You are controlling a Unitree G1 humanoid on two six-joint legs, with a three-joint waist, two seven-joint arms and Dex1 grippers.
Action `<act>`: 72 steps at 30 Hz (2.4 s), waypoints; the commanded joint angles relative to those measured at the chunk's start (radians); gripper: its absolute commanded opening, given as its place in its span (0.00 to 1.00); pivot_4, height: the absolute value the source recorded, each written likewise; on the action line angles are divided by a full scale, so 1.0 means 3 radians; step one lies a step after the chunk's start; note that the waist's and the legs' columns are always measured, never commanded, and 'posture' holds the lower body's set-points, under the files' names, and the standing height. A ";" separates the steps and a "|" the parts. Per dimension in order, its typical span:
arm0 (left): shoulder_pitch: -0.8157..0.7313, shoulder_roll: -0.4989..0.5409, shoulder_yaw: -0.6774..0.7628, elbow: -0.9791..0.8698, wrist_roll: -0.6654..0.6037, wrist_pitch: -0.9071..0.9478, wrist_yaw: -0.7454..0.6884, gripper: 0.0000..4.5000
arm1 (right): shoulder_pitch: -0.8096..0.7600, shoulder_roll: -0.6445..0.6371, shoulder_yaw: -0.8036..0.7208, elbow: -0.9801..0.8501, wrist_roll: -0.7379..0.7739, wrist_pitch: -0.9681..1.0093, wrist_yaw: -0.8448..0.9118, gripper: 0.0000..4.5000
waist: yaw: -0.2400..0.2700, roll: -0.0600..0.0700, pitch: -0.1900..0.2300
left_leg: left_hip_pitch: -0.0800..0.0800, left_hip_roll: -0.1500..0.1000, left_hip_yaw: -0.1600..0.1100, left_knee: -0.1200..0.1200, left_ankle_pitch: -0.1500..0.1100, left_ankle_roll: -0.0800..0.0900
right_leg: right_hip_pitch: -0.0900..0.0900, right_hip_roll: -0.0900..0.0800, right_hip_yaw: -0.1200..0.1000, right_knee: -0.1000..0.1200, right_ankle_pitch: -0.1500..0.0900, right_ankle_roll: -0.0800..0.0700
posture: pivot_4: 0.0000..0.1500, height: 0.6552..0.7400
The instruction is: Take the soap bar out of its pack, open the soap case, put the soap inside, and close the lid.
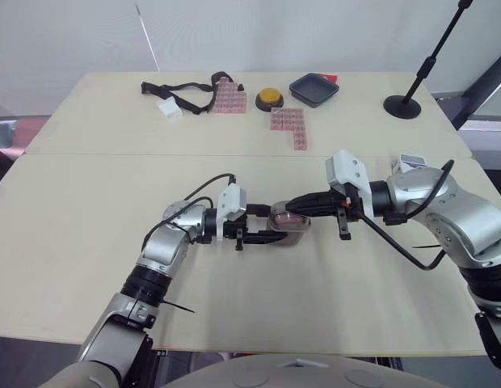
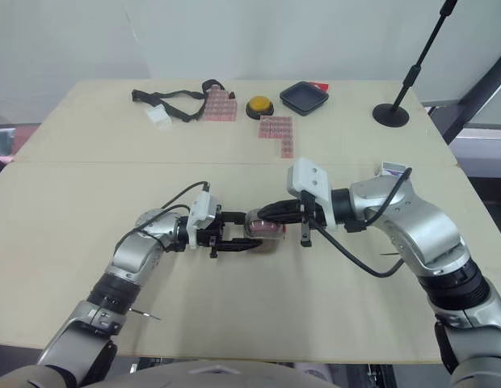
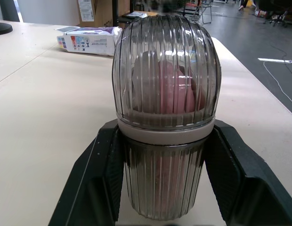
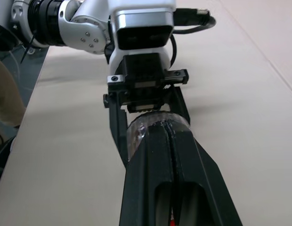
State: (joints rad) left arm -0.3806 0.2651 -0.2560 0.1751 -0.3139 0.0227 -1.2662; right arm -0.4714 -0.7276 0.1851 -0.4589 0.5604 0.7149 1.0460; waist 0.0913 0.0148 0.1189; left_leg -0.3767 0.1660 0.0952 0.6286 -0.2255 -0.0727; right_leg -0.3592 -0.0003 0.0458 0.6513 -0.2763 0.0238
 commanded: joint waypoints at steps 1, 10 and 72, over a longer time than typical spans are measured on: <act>-0.0015 0.0011 0.0021 -0.0119 -0.0050 -0.0030 0.0009 0.43 | 0.0032 -0.0066 0.0051 -0.0020 -0.0055 -0.0005 0.0037 0.01 | -0.0001 0.0000 0.0000 | 0.0001 0.0000 0.0000 0.0000 0.0000 0.0000 | 0.0000 0.0000 0.0000 -0.0001 0.0000 0.0000 | 1.00 1.00; -0.0019 0.0010 0.0030 -0.0126 -0.0056 -0.0031 0.0017 0.43 | 0.0083 -0.0094 0.0213 0.0091 -0.0137 0.0014 0.0031 0.01 | -0.0002 0.0000 0.0000 | 0.0004 0.0000 0.0000 -0.0001 0.0000 0.0000 | 0.0004 0.0000 0.0000 -0.0002 0.0000 0.0000 | 1.00 1.00; -0.0389 0.0442 0.0050 -0.0361 -0.1072 0.3499 0.0797 0.66 | 0.1441 -0.0035 -0.0648 0.0470 -0.0299 -0.1881 0.0507 1.00 | -0.0038 -0.0001 0.0002 | 0.0001 -0.0006 -0.0002 -0.0021 0.0000 0.0001 | 0.0027 -0.0007 -0.0008 -0.0039 0.0000 0.0001 | 1.00 1.00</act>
State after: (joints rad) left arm -0.5028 0.3784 -0.2209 0.0548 -0.6630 1.0817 -1.0330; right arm -0.0268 -0.7397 -0.0033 -0.3180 0.4738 0.1711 1.1994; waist 0.0800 0.0147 0.1195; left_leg -0.3761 0.1641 0.0947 0.6219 -0.2255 -0.0723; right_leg -0.3508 -0.0024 0.0432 0.6392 -0.2762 0.0240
